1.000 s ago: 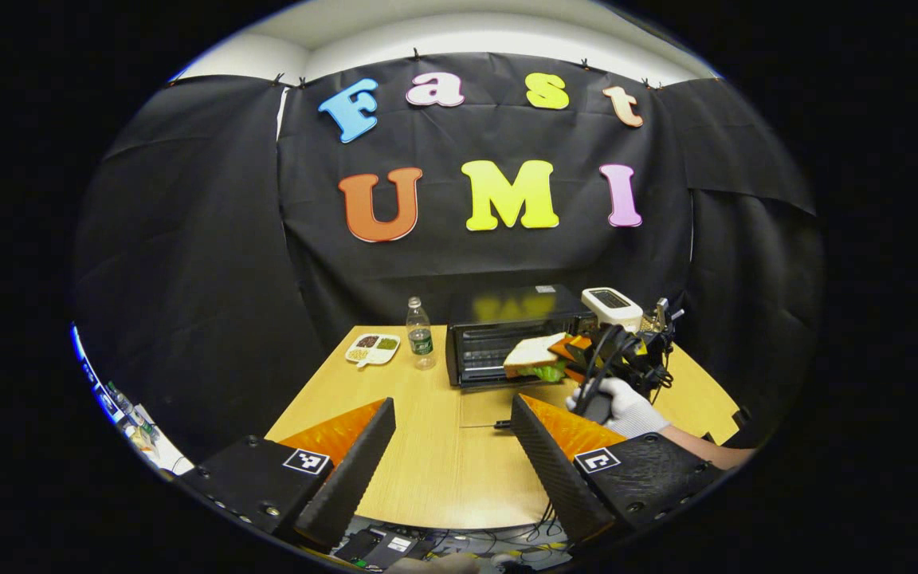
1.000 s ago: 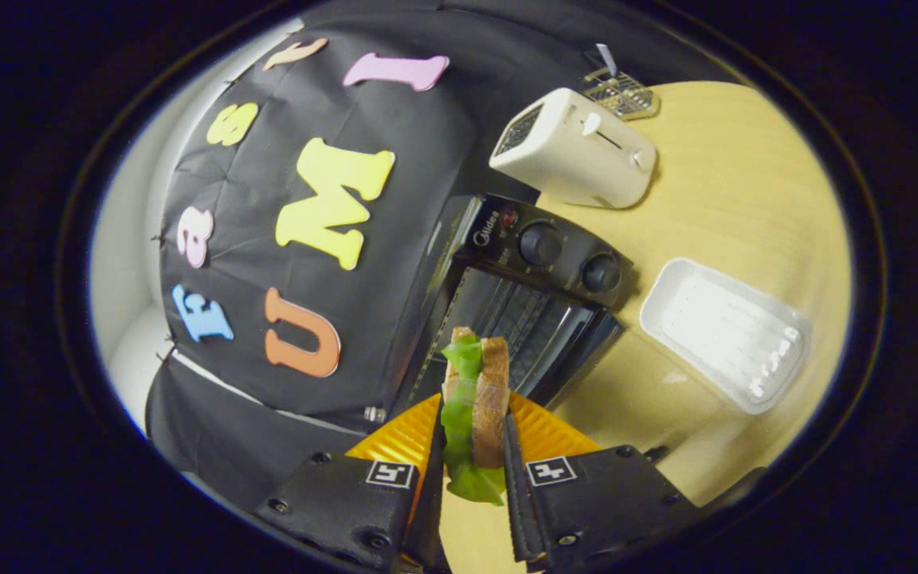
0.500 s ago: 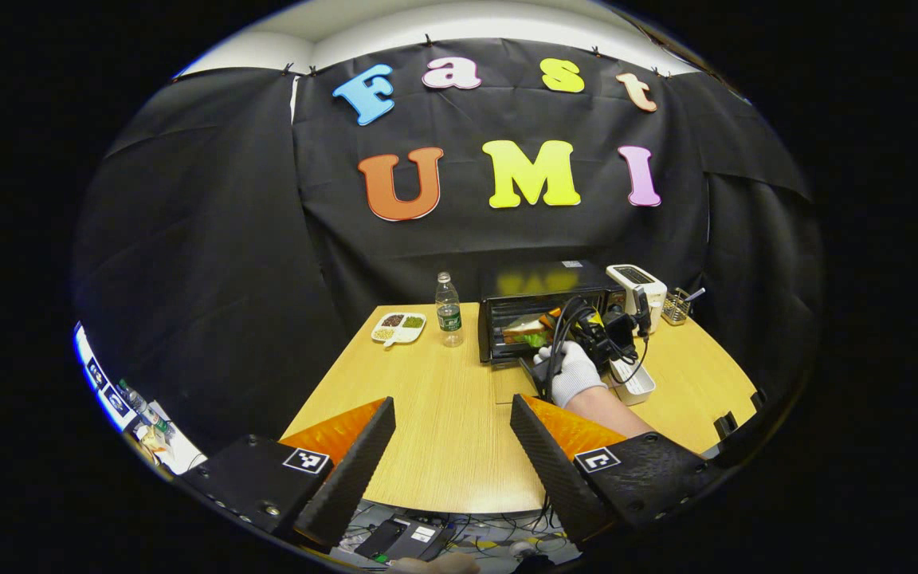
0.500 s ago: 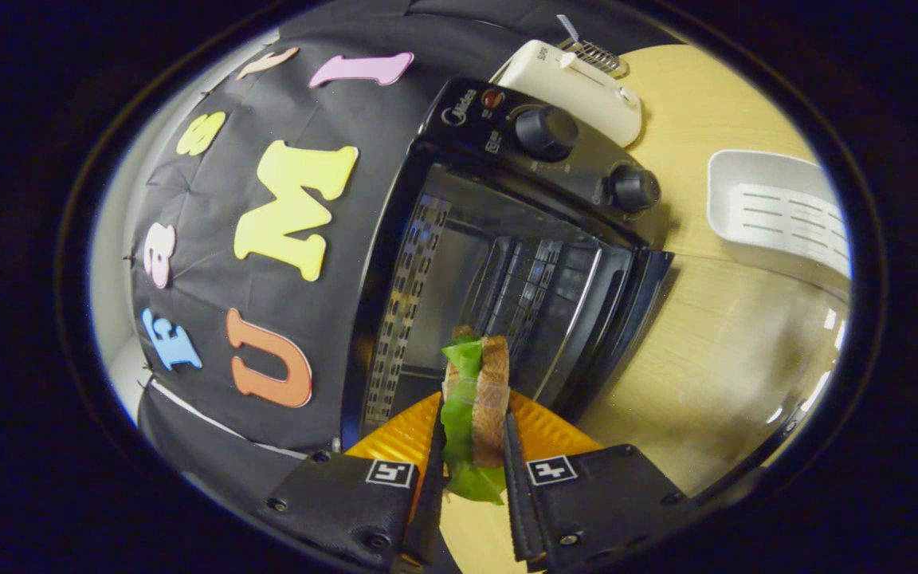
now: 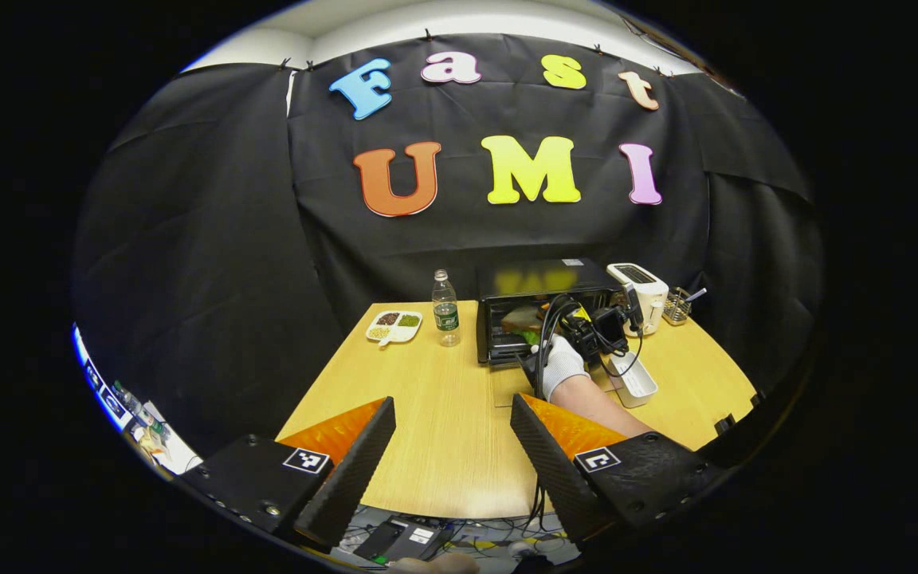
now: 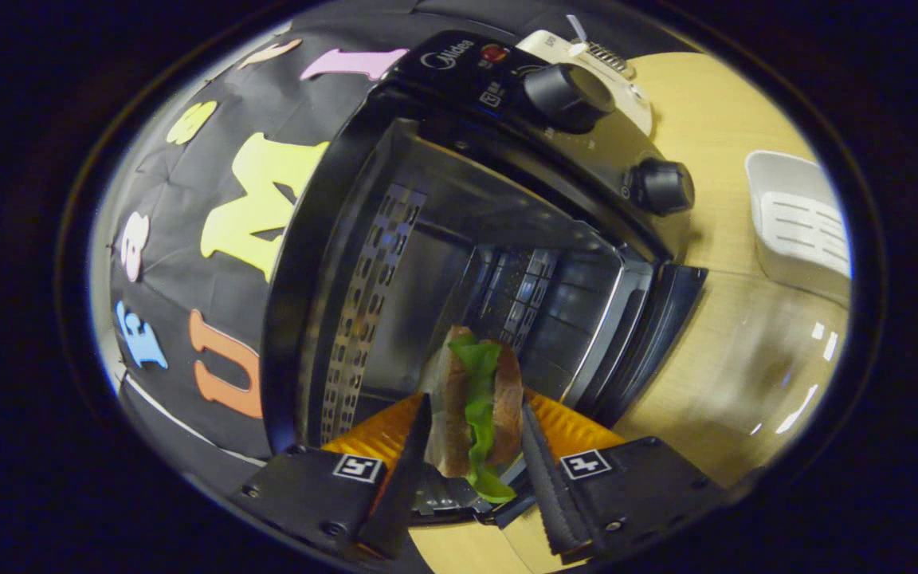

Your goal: Open the electric oven with the left hand, put the food in, and close the electric oven.

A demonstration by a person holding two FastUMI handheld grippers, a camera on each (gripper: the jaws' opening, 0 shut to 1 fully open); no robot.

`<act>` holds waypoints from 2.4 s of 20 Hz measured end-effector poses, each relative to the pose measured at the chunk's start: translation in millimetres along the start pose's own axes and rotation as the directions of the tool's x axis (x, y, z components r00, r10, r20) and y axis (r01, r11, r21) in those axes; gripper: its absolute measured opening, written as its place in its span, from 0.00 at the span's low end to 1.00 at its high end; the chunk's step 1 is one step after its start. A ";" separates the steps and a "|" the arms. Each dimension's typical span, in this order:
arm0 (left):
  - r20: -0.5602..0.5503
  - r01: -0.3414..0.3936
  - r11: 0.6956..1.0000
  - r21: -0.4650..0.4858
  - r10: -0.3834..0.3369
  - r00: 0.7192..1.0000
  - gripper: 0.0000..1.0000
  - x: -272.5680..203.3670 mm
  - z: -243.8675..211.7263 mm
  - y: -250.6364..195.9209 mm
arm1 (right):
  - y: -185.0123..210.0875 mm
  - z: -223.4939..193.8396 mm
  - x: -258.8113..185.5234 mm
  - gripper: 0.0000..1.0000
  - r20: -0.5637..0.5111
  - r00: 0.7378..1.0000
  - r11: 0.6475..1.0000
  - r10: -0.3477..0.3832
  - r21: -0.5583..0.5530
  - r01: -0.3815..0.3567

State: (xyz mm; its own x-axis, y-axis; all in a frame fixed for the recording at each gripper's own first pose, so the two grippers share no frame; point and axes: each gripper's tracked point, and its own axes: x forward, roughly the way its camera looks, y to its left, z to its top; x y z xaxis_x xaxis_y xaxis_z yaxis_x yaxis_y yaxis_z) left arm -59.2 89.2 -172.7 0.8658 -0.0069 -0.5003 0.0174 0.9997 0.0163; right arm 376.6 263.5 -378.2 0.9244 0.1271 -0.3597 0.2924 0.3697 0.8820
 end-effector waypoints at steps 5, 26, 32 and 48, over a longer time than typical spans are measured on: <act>0.032 0.009 0.999 -0.037 -0.008 0.999 0.96 8.6 10.2 -2.9 | -10.7 19.6 -33.5 0.99 -0.016 0.996 0.971 -0.091 -0.223 0.085; 0.143 0.078 0.997 -0.027 -0.074 0.987 0.96 65.2 18.1 -84.1 | 53.4 218.7 -352.1 1.00 0.036 0.992 0.428 0.119 -0.904 -0.019; 0.013 0.107 0.993 -0.059 -0.106 0.994 0.96 107.4 -36.6 -130.2 | 53.5 262.2 -407.2 0.89 0.065 0.988 0.374 0.138 -0.927 0.009; -0.272 0.114 0.990 -0.078 -0.131 0.953 0.95 216.0 -161.0 -197.8 | 24.2 318.4 -437.4 0.89 0.131 0.990 0.287 0.060 -0.952 0.108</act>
State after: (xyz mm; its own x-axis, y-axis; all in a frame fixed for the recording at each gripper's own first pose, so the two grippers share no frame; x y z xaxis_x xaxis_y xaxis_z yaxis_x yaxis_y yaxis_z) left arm 43.9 -106.4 -423.3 0.6869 -0.1315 -0.7147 0.0768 0.9911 -0.1085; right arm 57.4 -76.1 -102.5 0.9642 0.0274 -0.2636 -0.0492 0.9959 -0.0762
